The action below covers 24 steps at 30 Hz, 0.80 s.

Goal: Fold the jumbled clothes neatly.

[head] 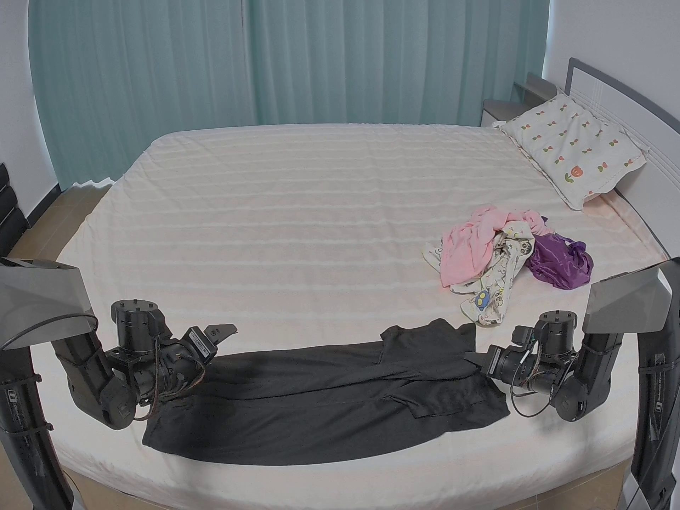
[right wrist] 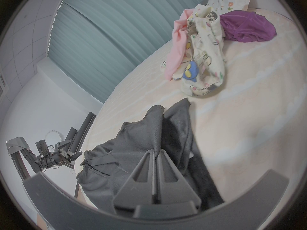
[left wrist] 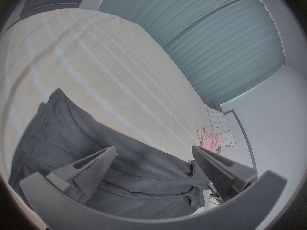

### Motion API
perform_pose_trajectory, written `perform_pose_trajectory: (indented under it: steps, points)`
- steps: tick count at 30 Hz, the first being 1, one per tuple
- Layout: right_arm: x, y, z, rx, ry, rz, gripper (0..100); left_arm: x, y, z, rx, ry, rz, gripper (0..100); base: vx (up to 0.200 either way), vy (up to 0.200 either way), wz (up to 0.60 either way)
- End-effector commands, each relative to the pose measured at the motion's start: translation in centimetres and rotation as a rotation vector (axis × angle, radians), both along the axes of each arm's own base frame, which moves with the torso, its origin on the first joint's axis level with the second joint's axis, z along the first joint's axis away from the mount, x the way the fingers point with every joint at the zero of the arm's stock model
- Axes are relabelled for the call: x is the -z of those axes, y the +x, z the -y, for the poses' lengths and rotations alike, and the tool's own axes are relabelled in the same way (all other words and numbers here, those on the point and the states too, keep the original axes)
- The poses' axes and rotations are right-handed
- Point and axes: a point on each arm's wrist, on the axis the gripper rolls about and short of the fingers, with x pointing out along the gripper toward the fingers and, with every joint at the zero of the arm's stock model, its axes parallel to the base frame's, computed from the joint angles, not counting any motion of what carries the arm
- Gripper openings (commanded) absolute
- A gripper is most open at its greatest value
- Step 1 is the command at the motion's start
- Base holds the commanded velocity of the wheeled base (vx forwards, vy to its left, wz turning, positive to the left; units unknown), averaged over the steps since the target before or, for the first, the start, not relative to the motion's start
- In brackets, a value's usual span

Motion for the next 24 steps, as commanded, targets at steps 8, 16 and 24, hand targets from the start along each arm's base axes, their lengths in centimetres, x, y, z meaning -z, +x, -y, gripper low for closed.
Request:
perform_pose_trajectory:
  steps: [8,16,24]
  points:
    - [0.6,-0.7,-1.8,-0.037,0.037,-0.033,0,0.1,-0.5,1.9,0.058,-0.008,-0.009,100,0.0,-0.05,0.0]
    - [0.5,-1.3,-2.7,-0.063,0.056,-0.002,100,-0.1,0.0,1.6,-0.003,0.014,0.012,100,0.0,0.0,0.0]
    - [-0.2,-1.9,-1.3,-0.022,0.06,0.025,100,-0.1,0.4,-1.9,-0.067,0.142,0.034,100,0.0,0.0,0.0]
